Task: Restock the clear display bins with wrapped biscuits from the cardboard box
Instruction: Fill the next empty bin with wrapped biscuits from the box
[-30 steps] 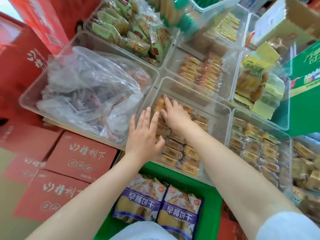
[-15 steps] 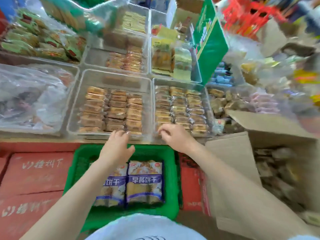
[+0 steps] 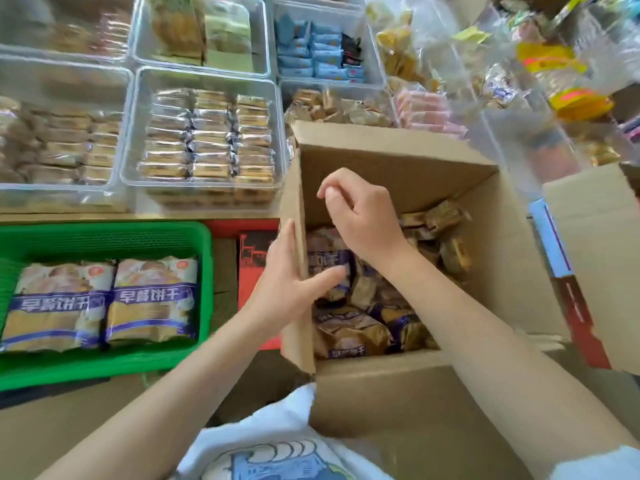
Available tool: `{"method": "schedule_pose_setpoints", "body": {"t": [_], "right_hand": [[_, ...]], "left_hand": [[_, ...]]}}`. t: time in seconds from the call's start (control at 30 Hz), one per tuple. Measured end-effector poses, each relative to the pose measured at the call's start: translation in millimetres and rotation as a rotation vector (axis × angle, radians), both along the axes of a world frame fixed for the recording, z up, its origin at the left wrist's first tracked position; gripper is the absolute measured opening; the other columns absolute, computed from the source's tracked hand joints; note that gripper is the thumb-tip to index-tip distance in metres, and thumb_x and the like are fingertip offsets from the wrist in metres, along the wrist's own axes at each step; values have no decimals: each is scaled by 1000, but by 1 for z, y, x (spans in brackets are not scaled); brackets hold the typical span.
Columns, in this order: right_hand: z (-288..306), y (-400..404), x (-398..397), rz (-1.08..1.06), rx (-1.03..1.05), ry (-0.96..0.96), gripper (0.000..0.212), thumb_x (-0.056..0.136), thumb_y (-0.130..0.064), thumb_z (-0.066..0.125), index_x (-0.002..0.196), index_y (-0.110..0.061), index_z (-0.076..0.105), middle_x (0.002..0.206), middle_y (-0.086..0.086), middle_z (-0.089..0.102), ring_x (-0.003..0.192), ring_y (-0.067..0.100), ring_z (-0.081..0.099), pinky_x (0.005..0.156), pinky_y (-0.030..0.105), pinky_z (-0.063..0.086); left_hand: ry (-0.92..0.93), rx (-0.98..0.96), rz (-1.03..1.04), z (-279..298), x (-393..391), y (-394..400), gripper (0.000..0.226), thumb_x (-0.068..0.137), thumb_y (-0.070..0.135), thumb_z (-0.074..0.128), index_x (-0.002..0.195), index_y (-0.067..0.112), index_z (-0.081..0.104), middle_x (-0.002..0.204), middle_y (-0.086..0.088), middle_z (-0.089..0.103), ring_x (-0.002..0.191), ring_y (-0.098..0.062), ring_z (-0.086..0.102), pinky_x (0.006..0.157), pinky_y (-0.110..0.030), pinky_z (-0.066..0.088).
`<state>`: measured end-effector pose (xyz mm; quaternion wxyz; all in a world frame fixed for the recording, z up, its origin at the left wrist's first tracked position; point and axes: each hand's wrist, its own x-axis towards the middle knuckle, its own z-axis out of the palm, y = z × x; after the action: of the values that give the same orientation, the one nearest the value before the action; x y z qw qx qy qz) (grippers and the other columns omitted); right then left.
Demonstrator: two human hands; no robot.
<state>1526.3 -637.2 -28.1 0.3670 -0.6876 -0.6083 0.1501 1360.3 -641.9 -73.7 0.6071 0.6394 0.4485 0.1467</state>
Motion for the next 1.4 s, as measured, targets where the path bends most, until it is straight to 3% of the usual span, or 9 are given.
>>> {"method": "schedule_pose_setpoints", "body": {"t": [0.17,0.3,0.43,0.57,0.77,0.97,1.1,1.27,1.4], "right_hand": [[-57,-6,57,147,-627,-144,23,103,-26,43,104,-19,65,91,1,68,74,18,64,66,38,53],[-123,-4,64,362,-1021,-307,30,101,-33,54,126,-17,63,122,4,64,95,21,65,77,35,56],[-160,-19,31,612,-1139,-193,65,89,-61,62,142,-25,53,137,0,59,120,23,58,101,40,50],[-179,-32,1,706,-954,-302,50,103,-37,51,146,-13,44,143,12,54,126,33,54,103,39,46],[-172,-11,7,723,-808,-439,36,93,-27,63,125,-13,57,109,8,64,97,28,64,81,39,56],[-97,31,61,-7,-886,543,26,102,-29,45,97,-13,66,91,10,70,76,20,69,50,22,49],[-22,27,68,-44,-383,1179,28,100,-15,32,98,-16,60,98,14,60,83,23,60,46,24,40],[28,38,14,110,-265,1013,28,100,-13,29,105,-13,57,89,11,60,74,20,57,49,27,41],[33,67,-55,200,-313,773,31,104,-25,32,122,-8,51,94,16,59,72,19,57,54,29,44]], "left_hand": [[-98,-119,198,-11,12,-7,80,75,42,66,148,42,34,141,16,54,127,-5,55,107,-38,47],[-147,-85,190,-6,12,-7,72,87,22,64,152,32,34,134,26,52,114,19,52,86,-3,43],[-132,-75,218,-5,19,-7,75,83,24,60,153,25,35,140,18,52,118,15,52,87,-2,42],[-116,-68,236,-9,18,-8,68,92,13,60,154,22,35,141,16,53,121,11,53,88,-4,43],[-133,-57,253,-9,21,-13,67,91,18,63,152,27,36,138,18,55,122,9,54,88,-5,44],[-155,-87,256,-6,23,-17,61,92,20,63,145,33,37,129,23,55,107,19,57,80,-4,46],[-133,31,398,8,19,-7,36,93,32,58,129,27,60,119,13,67,109,2,63,94,-27,54],[-321,35,498,49,3,49,25,103,31,44,125,24,55,110,-7,70,90,-23,71,74,-36,56],[-201,55,409,57,-32,94,25,111,34,32,116,18,51,79,-6,74,60,-16,69,50,-25,53]]}}
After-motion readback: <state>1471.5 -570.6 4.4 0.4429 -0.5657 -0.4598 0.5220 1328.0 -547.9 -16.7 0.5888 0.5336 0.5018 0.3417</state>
